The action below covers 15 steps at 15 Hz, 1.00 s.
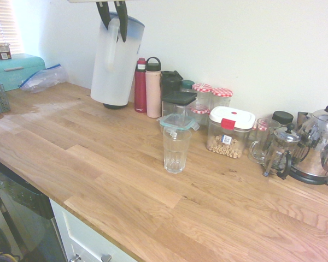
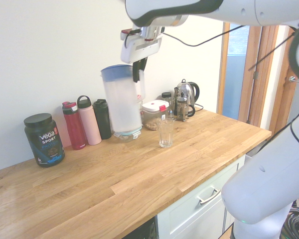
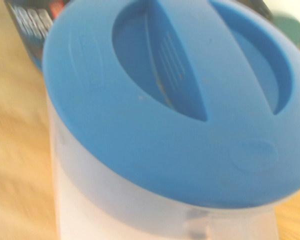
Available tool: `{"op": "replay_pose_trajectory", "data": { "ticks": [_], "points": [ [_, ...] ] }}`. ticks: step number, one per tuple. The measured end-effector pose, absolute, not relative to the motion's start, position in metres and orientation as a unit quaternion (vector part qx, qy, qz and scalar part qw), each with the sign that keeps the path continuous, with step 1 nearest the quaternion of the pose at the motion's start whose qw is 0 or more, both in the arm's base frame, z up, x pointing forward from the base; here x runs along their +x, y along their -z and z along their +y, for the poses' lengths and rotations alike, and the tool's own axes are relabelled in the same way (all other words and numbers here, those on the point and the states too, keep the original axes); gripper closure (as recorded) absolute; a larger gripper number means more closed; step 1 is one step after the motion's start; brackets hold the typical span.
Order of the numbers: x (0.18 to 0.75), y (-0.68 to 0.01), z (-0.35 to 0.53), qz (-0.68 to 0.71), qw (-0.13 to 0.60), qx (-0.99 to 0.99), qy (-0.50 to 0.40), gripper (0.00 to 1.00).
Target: Pour me some water
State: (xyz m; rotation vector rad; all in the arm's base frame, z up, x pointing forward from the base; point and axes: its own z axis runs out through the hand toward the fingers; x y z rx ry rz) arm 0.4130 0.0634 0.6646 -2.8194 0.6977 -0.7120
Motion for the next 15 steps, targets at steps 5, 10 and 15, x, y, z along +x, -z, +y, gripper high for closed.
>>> {"op": "replay_pose_trajectory", "data": {
  "ticks": [5,10,15],
  "points": [
    [0.391,-0.591,0.139,0.252,0.11,-0.899,0.342,1.0],
    [0.385,-0.498,0.159,0.269,0.066,-0.872,0.404,1.0],
    [0.383,-0.472,0.177,0.283,0.044,-0.874,0.392,1.0]
  ]
}}
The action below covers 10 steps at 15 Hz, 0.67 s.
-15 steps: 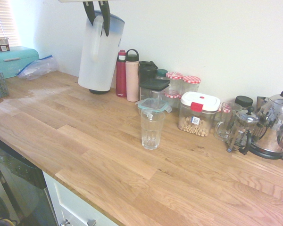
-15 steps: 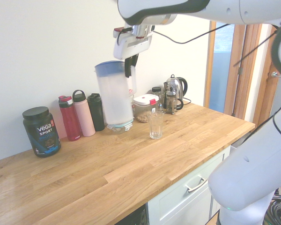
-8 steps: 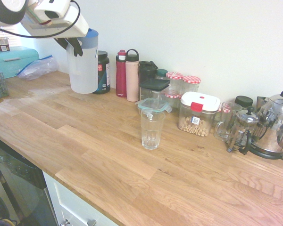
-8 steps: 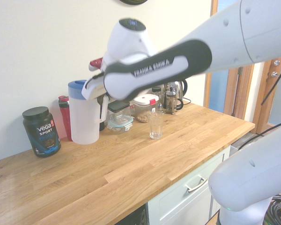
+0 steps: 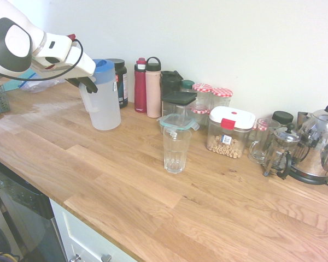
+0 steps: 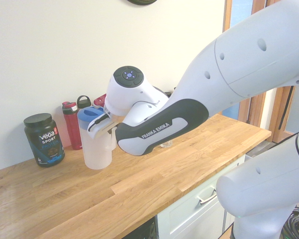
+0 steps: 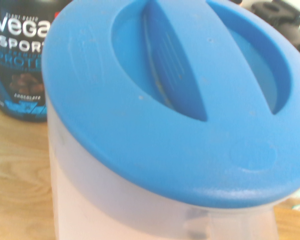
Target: Pour me some water
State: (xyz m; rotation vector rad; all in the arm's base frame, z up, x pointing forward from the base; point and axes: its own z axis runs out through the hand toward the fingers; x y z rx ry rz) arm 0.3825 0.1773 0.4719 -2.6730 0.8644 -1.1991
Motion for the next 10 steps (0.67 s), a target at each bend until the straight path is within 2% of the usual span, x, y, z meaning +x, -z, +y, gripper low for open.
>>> {"op": "replay_pose_trajectory", "data": {
  "ticks": [6,7,10],
  "points": [
    [0.392,-0.46,0.186,0.293,-0.003,-0.882,0.369,1.0],
    [0.396,-0.462,0.188,0.295,-0.007,-0.883,0.365,0.0],
    [0.407,-0.466,0.195,0.3,-0.009,-0.887,0.35,0.0]
  ]
}}
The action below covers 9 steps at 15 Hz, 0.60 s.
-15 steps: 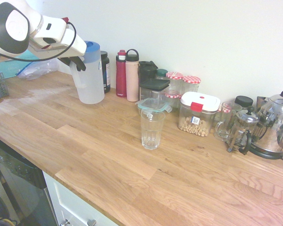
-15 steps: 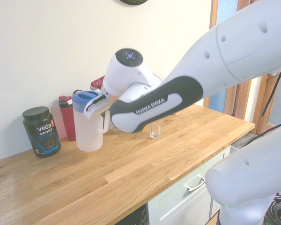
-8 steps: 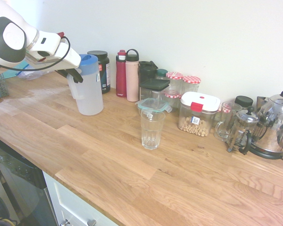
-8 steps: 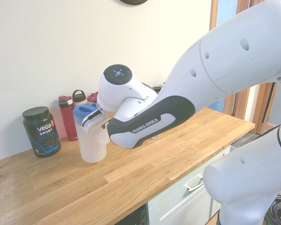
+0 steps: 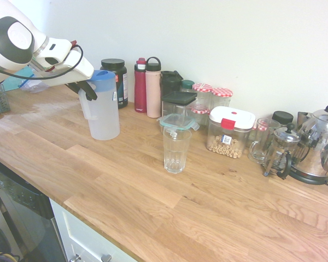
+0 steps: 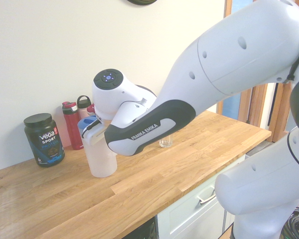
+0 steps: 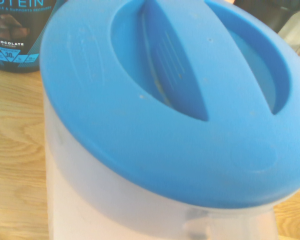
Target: Pour me some water
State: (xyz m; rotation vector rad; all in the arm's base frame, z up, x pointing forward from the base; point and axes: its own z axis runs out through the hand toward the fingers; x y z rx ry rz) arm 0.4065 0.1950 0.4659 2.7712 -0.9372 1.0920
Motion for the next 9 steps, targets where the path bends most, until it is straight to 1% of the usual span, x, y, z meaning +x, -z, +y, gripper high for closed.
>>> {"op": "replay_pose_trajectory", "data": {
  "ticks": [9],
  "points": [
    [0.422,-0.477,0.193,-0.322,0.004,0.887,-0.332,0.0]
  ]
}}
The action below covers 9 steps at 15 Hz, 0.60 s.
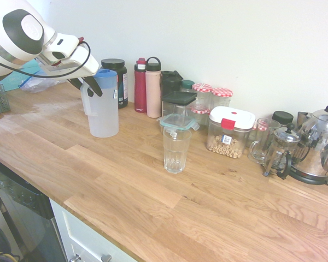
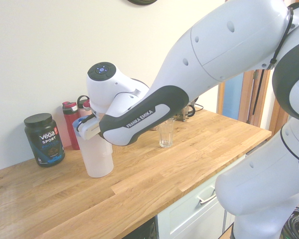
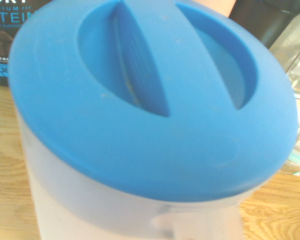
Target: Pour me some water
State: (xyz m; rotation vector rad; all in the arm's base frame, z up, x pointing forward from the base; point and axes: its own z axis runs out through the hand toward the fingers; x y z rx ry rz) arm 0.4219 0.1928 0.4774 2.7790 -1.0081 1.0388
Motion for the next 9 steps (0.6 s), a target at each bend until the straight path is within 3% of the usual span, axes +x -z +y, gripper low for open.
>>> {"op": "replay_pose_trajectory", "data": {
  "ticks": [6,9],
  "points": [
    [0.41,-0.514,0.18,-0.354,-0.007,0.903,-0.244,0.0],
    [0.401,-0.534,0.173,-0.355,-0.004,0.922,-0.153,0.0]
  ]
}}
